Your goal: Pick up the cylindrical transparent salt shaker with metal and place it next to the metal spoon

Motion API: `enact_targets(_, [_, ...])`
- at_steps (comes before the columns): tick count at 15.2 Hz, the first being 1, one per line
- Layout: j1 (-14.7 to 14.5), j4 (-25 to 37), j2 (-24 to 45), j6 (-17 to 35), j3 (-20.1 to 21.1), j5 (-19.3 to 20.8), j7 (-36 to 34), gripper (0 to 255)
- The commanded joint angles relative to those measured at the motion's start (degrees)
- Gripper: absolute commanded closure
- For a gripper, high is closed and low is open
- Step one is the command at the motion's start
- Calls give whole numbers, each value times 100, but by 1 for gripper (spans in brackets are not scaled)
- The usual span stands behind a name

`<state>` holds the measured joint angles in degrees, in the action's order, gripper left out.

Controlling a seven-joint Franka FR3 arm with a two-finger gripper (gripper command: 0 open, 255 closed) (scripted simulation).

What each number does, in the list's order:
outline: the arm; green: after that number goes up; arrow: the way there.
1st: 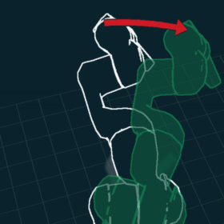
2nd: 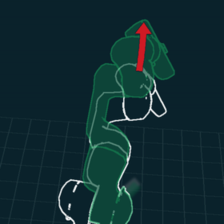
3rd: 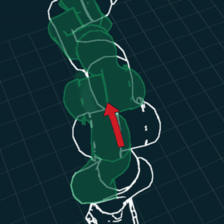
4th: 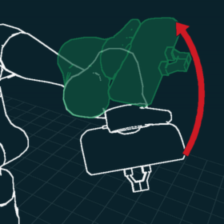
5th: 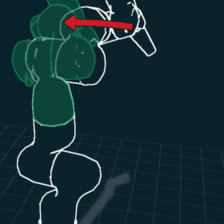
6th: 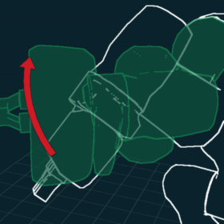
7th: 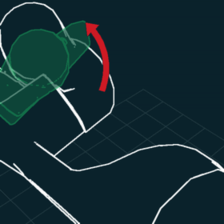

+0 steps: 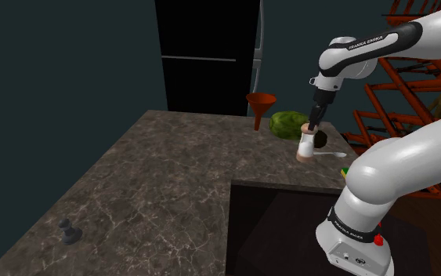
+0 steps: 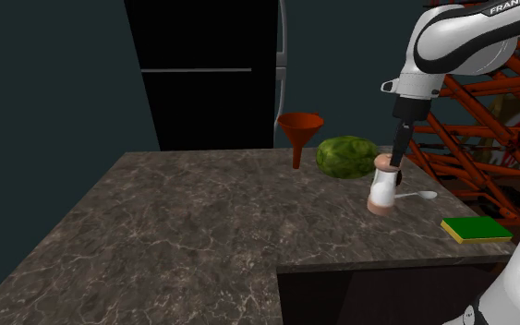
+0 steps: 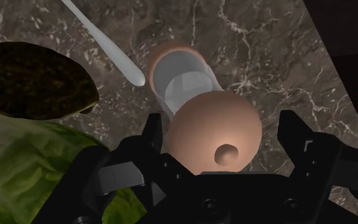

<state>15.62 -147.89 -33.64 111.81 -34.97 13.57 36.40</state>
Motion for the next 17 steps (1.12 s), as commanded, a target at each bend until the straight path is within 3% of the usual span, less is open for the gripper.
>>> enact_targets(1, [0,0,0,0,0,0,0,0])
enact_targets(5, [0,0,0,0,0,0,0,0])
enact_targets(9, [-16,644,-135,-769,165,-98,3,0])
enact_targets(17, [-16,644,-135,-769,164,-98,3,0])
